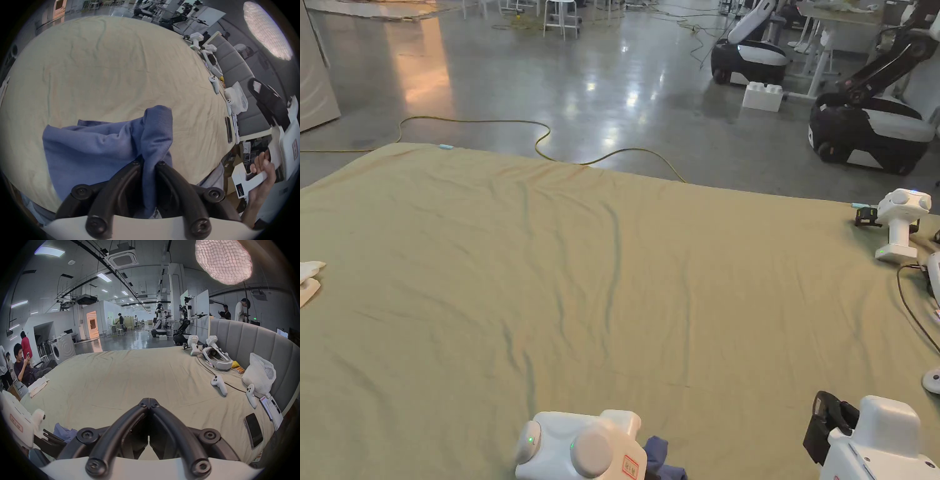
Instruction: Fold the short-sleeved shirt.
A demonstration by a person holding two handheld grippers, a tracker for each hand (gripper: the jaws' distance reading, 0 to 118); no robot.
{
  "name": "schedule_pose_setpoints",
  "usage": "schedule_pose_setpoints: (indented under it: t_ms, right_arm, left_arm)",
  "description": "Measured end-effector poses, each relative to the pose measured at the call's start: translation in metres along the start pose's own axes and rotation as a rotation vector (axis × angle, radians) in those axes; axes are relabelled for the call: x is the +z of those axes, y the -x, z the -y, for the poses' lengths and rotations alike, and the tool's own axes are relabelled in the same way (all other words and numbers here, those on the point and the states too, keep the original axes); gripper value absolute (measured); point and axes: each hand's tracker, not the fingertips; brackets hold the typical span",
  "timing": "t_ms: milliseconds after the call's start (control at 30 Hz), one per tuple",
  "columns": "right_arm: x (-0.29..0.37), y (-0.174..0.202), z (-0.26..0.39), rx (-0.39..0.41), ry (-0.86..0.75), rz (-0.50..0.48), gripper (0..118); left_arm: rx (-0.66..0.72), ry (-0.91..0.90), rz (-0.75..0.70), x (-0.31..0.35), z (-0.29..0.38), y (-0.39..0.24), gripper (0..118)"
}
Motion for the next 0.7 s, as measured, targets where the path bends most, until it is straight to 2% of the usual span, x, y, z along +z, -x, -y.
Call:
schedule_pose_setpoints:
  t_ms: [33, 67, 100, 167, 333, 433, 467, 500, 533, 700]
  right_arm:
    - [-0.001, -0.002, 0.000, 0.001, 0.001, 0.000, 0]
    - [-0.001, -0.002, 0.000, 0.002, 0.002, 0.001, 0]
    - [-0.001, -0.003, 0.001, 0.003, 0.004, 0.002, 0]
    - [0.000, -0.004, 0.001, 0.003, 0.006, 0.004, 0]
    - [-0.001, -0.006, 0.001, -0.002, 0.010, 0.007, 0]
    - [-0.001, -0.006, 0.001, -0.004, 0.012, 0.006, 0]
    - [-0.001, -0.005, 0.001, -0.005, 0.012, 0.004, 0]
    - [-0.001, -0.005, 0.001, -0.005, 0.013, 0.004, 0]
    - [-0.001, -0.004, 0.002, -0.002, 0.013, 0.004, 0]
    - [-0.004, -0.002, 0.004, 0.001, 0.021, 0.000, 0]
  left_arm:
    - [0.014, 0.003, 0.017, 0.000, -0.001, 0.004, 24]
    - [0.026, 0.004, 0.036, 0.001, -0.001, 0.006, 41]
    - [0.034, -0.002, 0.060, 0.005, 0.000, 0.008, 49]
    - [0.032, -0.025, 0.083, 0.017, 0.001, 0.008, 57]
    - [0.043, -0.095, 0.129, 0.054, 0.002, 0.021, 58]
    - [0.065, -0.119, 0.112, 0.056, 0.003, 0.035, 54]
    - [0.065, -0.125, 0.094, 0.053, 0.004, 0.038, 43]
    - [0.067, -0.122, 0.079, 0.049, 0.005, 0.040, 27]
    - [0.072, -0.109, 0.077, 0.042, 0.006, 0.041, 19]
    - [0.078, -0.003, 0.256, -0.001, 0.023, 0.033, 19]
